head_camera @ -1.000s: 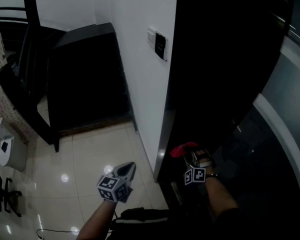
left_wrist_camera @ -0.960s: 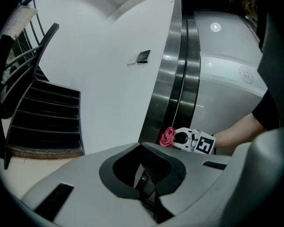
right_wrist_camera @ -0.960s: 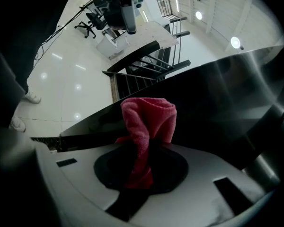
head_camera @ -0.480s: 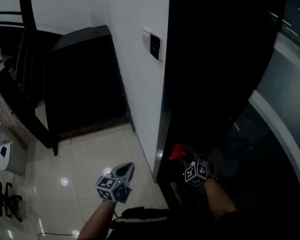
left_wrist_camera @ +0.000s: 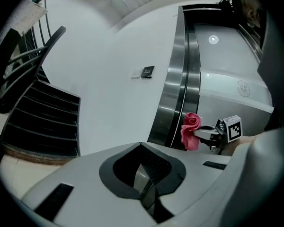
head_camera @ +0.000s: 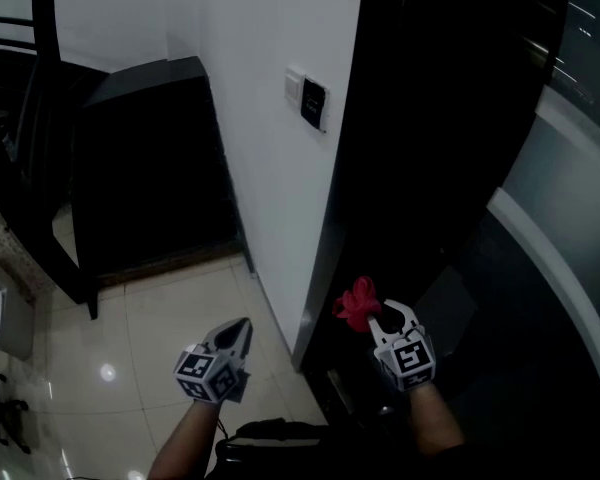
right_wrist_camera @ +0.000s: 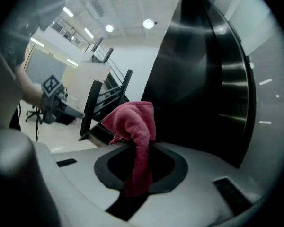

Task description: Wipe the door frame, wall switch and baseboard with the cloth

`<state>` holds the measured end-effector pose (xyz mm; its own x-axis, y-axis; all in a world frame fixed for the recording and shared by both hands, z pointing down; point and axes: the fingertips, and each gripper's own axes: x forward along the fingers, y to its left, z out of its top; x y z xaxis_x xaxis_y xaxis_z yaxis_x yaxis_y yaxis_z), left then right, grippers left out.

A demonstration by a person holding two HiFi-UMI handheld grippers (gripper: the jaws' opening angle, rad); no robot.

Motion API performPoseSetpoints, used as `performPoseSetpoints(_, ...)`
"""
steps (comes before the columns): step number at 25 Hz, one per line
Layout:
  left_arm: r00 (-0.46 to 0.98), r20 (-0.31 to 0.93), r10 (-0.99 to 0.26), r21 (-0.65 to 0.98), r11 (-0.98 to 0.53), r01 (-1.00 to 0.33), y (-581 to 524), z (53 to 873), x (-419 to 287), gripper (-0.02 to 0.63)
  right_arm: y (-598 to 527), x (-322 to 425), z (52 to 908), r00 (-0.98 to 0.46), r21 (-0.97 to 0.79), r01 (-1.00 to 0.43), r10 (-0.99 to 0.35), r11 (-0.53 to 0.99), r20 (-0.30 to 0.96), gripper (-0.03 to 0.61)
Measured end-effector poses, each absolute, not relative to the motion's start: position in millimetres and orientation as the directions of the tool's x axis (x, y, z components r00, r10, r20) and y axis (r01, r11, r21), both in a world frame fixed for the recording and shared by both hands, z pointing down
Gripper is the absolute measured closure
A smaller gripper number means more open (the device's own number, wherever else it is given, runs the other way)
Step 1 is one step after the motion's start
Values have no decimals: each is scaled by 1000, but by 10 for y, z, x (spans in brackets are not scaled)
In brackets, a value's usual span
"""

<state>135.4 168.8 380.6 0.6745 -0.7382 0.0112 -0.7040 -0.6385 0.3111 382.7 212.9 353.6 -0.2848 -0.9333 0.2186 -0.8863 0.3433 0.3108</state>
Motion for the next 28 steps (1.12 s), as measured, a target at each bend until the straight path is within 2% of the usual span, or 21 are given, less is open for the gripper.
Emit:
performPoseSetpoints(3, 606, -27, -795, 309, -583, -751, 1612, 3666, 1000, 611, 2169, 3556, 3173, -384, 180, -902, -919, 393, 87, 515)
performPoseSetpoints(6, 531, -53, -846, 293, -522, -801, 1574, 3577, 623, 611, 2130, 3248, 3056, -450, 181, -876, -893, 447, 27, 515)
performPoseSetpoints(14, 393, -82, -916, 256, -400, -880, 1717, 3505, -122, 611, 1831, 2459, 3193, -550, 181, -817, -834, 548, 45, 516)
performPoseSetpoints(23, 342, -57, -938, 300, -342, -890, 1586, 3625, -842, 611, 1368, 1708, 3344, -621, 154, -769, -782, 620, 48, 517)
performPoseSetpoints(28, 317, -69, -946, 303, -323, -897, 1388, 3687, -1159, 611, 1036, 1473, 3456, -618, 53, -784, -786, 618, 17, 516)
